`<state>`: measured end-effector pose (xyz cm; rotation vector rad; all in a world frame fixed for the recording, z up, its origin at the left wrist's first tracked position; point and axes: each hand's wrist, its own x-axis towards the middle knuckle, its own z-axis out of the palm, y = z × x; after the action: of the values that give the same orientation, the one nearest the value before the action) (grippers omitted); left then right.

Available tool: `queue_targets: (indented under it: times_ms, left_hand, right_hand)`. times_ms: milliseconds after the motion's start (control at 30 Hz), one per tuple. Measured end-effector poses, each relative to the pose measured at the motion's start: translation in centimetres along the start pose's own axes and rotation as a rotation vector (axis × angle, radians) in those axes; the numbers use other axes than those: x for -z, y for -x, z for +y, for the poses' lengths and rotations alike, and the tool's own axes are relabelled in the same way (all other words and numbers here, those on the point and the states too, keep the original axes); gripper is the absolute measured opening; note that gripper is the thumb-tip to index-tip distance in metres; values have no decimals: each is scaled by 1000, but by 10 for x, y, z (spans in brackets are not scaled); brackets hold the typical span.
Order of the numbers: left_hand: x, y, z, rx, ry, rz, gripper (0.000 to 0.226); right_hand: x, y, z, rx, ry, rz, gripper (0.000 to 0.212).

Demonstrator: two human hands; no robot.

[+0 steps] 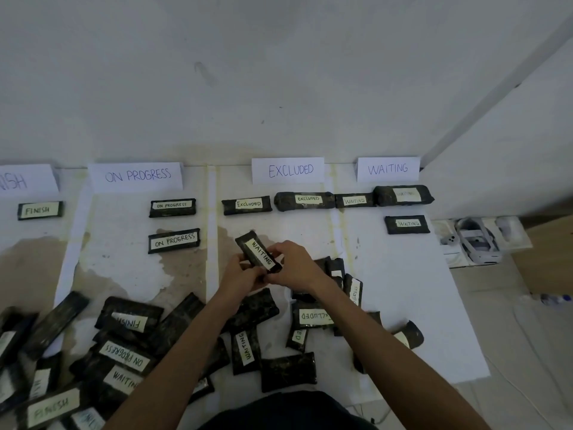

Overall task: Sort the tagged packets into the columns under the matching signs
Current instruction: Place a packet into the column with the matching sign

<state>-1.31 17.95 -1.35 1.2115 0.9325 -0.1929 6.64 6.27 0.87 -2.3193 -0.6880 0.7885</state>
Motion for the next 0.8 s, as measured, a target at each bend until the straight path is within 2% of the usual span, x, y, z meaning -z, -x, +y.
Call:
queue_targets:
  times_ms: [233, 400, 500, 600, 800]
  left_hand:
    - [-59, -11, -4, -34, -63, -35, 39]
    - [-109, -23, 4, -69, -129, -112, 32]
    - [-133, -37, 8, -192, -349, -98, 36]
    - [-147, -56, 11, -424, -663, -73, 40]
    - [-155, -105, 24, -728, -1155, 40, 56]
  right_hand:
    - [18, 12, 45, -1, 73, 134, 54]
    - [61, 11, 89, 5, 184, 202, 57]
    - [97, -2, 126, -37, 372, 195, 57]
    - [126, -20, 161, -62, 510, 175, 54]
    - [154, -52, 204, -41, 629, 131, 50]
